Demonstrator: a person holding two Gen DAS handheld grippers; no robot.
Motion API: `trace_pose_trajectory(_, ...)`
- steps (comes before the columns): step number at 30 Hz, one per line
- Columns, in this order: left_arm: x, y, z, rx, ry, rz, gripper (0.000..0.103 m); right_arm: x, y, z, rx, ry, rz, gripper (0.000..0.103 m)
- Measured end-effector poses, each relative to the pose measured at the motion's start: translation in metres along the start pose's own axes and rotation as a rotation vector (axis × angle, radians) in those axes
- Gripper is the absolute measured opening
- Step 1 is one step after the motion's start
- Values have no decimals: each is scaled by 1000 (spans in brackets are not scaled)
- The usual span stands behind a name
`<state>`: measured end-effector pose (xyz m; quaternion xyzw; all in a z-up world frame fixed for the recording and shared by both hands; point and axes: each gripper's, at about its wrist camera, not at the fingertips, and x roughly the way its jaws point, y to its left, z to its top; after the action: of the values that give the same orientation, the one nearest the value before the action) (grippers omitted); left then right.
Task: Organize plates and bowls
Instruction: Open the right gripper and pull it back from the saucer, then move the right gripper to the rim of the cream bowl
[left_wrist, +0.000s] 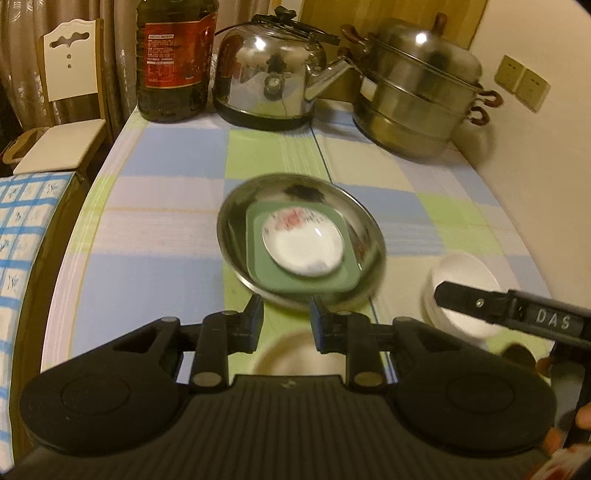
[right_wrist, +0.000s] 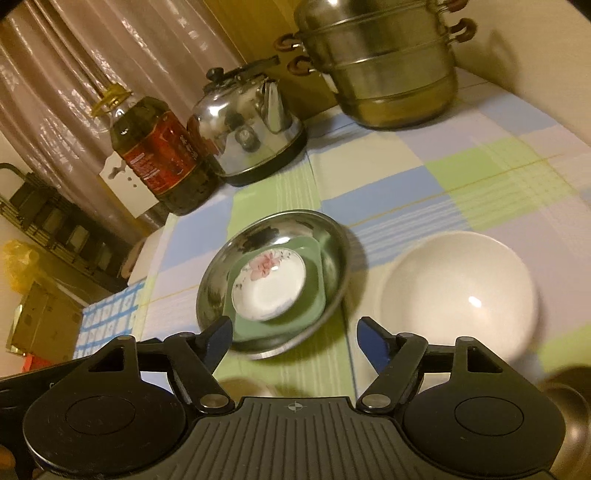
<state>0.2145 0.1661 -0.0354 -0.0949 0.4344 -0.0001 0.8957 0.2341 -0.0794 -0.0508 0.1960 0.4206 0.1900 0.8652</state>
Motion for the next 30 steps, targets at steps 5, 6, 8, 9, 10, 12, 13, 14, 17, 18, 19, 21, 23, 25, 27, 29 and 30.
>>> trace_pose_trajectory(5,-28,-17,-32,10,4,3,24,-40,-8,-21,-31,-2,-3,76)
trace_pose_trajectory(6,-34,-21,-38,11,3,5,24,-46,-9,-25,-37,0,-4,77)
trace_pose_trajectory(8,-45,-30,-51,16,-3,10,24,-60,-12,-35,-53,8,-9,77)
trace_pose_trajectory(9,-49,-34,-56,19,-4,13,24,-66,-14,-39,-60,11,-13,77)
trace_pose_trajectory(10,-54,-38,-62,24,-5,14,24,-73,-16,-44,-68,16,-18,77)
trace_pose_trajectory(12,-62,-47,-73,31,-3,10,24,-84,-21,-53,-82,29,-32,77)
trace_pose_trajectory(13,-65,-51,-78,33,0,8,24,-89,-23,-58,-89,39,-42,77)
trace_pose_trajectory(14,-68,-55,-84,34,2,5,24,-94,-26,-63,-96,53,-59,77)
trace_pose_trajectory(17,-76,-66,-96,41,12,-3,24,-107,-34,-75,-123,76,-95,77)
trace_pose_trajectory(18,-78,-70,-101,45,17,-5,24,-111,-36,-79,-130,81,-105,77)
trace_pose_trajectory(19,-80,-74,-105,47,20,-3,24,-114,-39,-82,-135,87,-113,77)
trace_pose_trajectory(21,-84,-80,-112,47,21,2,24,-124,-46,-91,-147,99,-126,77)
trace_pose_trajectory(23,-87,-85,-119,43,25,0,24,-132,-51,-97,-157,104,-140,77)
trace_pose_trajectory(25,-90,-89,-125,39,27,-2,24,-139,-55,-102,-170,107,-155,77)
trace_pose_trajectory(27,-95,-92,-132,37,24,-3,24,-144,-59,-106,-179,115,-171,77)
trace_pose_trajectory(29,-99,-96,-136,32,19,-10,24,-149,-61,-110,-179,122,-179,77)
trace_pose_trajectory(30,-101,-98,-139,31,18,-8,24,-151,-63,-112,-179,125,-182,77)
